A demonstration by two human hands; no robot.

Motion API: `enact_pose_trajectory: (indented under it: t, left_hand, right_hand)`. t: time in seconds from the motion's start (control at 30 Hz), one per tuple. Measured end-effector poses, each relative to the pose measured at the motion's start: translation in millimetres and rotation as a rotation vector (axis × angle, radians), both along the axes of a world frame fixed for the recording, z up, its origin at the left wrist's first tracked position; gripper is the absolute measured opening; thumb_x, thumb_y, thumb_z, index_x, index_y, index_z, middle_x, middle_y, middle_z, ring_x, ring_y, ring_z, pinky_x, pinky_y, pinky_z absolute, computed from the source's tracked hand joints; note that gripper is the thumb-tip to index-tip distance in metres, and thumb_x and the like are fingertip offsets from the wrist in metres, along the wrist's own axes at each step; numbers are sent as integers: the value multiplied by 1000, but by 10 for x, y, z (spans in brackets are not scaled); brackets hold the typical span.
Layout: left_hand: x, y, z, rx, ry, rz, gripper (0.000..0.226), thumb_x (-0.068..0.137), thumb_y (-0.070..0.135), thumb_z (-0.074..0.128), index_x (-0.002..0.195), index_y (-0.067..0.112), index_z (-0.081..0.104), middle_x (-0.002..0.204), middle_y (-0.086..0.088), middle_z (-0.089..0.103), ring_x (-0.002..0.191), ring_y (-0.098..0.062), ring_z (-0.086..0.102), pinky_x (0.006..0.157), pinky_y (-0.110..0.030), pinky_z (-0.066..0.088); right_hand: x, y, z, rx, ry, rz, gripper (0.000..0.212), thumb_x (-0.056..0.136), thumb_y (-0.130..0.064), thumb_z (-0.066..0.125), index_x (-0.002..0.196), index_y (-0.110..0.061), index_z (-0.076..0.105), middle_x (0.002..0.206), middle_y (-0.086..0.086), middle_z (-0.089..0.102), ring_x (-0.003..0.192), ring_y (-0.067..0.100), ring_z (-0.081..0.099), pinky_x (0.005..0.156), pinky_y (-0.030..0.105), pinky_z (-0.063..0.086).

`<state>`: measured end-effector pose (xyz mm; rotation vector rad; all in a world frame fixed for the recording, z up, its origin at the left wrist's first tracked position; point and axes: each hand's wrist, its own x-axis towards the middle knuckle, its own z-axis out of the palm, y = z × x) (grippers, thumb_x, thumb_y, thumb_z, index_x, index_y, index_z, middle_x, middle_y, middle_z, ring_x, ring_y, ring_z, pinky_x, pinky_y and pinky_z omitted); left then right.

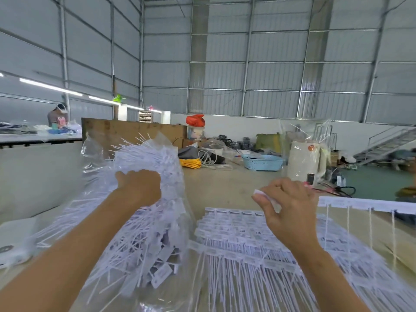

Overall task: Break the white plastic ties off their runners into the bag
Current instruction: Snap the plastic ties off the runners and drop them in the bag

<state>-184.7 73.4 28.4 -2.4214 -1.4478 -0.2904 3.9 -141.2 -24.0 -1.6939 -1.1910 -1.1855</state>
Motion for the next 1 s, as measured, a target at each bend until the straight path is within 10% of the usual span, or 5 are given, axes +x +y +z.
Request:
enact_pose_trajectory:
  t: [0.1,0.27,0.4,0.6,1.0]
  left_hand:
    - [237,-458,46,157,-386,-404,25,97,33,45,106,19,64,99,2,65,101,-21,58,93,-36,38]
    - [804,-1177,-183,-848,-792,-1008,41,79,59,55,104,28,63,91,8,70,83,-2,66,77,-23,54]
    - [1147,-1220,-344,-1016,-1087,-1026,25,96,23,53,108,5,66,72,-6,69,64,-10,68,65,-24,58]
    - [1237,-1146,-447,-821,-1247,-1079,20,96,23,51,90,10,66,54,6,60,48,-7,54,55,-18,48]
    - [1236,-1079,-518,-683,-1153,-845,33,90,26,61,60,16,52,42,8,50,38,-5,41,51,-24,35]
  right_hand:
    - [-7,4,10,-94,74,14,35,85,-46,48,80,-20,70,79,-5,68,77,24,63,78,42,36]
    - [58,-7,-6,-112,205,136,14,83,-20,68,90,-12,60,82,-6,59,79,19,52,81,39,38]
    - [173,-88,16,-170,256,202,31,83,-23,69,105,-8,55,98,-1,54,92,16,48,83,31,39]
    - [296,-173,48,-329,225,4,34,92,-43,50,115,-21,60,109,-6,64,104,20,53,91,34,32]
    - [32,-80,26,-275,-11,-111,20,76,-19,75,61,-16,62,59,-4,51,50,21,52,64,37,33]
